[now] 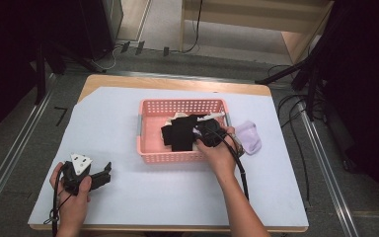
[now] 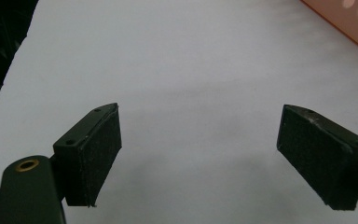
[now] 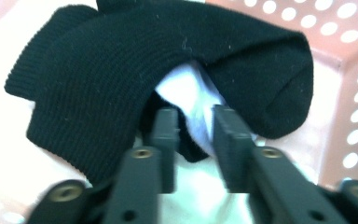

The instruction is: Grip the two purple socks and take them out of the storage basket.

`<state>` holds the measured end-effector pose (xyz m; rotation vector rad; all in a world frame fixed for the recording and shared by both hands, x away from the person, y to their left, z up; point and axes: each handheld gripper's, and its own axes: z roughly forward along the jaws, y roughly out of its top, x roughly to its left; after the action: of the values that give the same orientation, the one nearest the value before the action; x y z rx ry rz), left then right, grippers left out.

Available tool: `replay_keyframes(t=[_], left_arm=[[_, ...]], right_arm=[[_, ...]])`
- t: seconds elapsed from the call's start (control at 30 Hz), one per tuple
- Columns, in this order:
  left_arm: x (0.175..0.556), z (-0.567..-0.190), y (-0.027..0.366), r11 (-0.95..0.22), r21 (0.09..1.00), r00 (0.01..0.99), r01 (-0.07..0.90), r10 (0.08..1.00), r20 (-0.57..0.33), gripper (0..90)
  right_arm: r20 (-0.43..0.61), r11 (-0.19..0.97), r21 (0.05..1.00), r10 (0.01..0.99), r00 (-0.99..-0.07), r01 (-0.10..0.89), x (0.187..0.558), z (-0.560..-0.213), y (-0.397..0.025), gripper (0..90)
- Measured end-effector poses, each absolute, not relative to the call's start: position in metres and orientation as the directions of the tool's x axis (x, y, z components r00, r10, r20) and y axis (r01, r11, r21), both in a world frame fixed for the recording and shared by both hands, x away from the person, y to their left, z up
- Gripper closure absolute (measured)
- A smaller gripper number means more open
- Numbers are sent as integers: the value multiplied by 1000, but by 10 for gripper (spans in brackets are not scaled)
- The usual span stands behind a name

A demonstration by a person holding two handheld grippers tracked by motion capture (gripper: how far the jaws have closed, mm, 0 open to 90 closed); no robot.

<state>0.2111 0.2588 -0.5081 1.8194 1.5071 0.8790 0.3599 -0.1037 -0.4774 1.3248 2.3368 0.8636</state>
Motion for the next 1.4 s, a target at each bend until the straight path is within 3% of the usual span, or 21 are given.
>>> replay_keyframes(t=[0.03,0.17,0.3,0.53,0.87,0.97,1.03,1.13,1.2,1.4], left_arm=[[211,-508,259,-165,798,132,580,985,108,147],[211,-508,259,-165,798,131,580,985,109,147],[211,-508,259,-163,799,133,578,986,106,147],[211,-508,259,-164,797,133,581,985,106,147],[211,-508,259,-165,798,131,580,985,109,147],[211,-508,259,-166,797,132,580,985,109,147],[211,-508,259,-162,800,132,578,986,105,147],[211,-508,260,-163,800,133,578,986,105,147],[211,-508,259,-164,799,134,579,985,105,147],[211,-508,259,-168,796,133,582,985,111,147]], right_arm=[[20,388,642,854,-520,662,360,-477,-104,759],[31,345,699,860,-509,626,356,-477,-106,900],[26,290,766,877,-480,573,350,-476,-108,900],[-3,223,890,875,-484,397,338,-467,-111,900],[-40,207,954,806,-590,218,324,-450,-105,900],[-86,282,937,758,-647,207,324,-452,-97,900],[-129,332,914,780,-612,231,326,-455,-96,900],[-49,224,928,865,-499,298,330,-457,-111,900],[5,158,939,882,-472,306,332,-455,-120,900],[-11,161,968,794,-608,193,321,-438,-113,900]])
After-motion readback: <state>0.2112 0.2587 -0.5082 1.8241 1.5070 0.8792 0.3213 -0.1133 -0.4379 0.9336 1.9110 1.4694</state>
